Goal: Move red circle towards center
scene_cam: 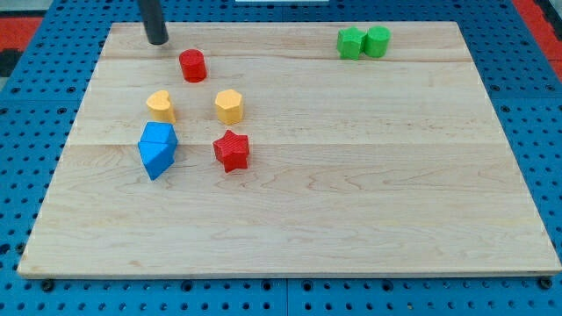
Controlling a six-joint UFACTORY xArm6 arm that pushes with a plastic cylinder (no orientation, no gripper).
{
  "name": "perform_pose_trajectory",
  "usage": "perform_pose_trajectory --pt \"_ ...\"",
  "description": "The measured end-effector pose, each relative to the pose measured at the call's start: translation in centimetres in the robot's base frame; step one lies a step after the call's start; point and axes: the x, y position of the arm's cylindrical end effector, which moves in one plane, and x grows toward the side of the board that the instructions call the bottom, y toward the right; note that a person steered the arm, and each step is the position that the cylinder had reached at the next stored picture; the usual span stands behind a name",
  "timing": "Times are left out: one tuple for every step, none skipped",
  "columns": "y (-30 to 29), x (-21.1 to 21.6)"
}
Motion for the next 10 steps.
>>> perform_pose_trajectory --pt "-1.0 1.0" --pt "-0.9 2.7" --pt "3.5 4.1" --pt "7.6 6.0" --pt "9.5 8.3" --pt "13.9 10.0" --pt "19.1 10.7" --pt "21.1 11.4" --pt "23.0 11.4" --pt "24.1 13.8"
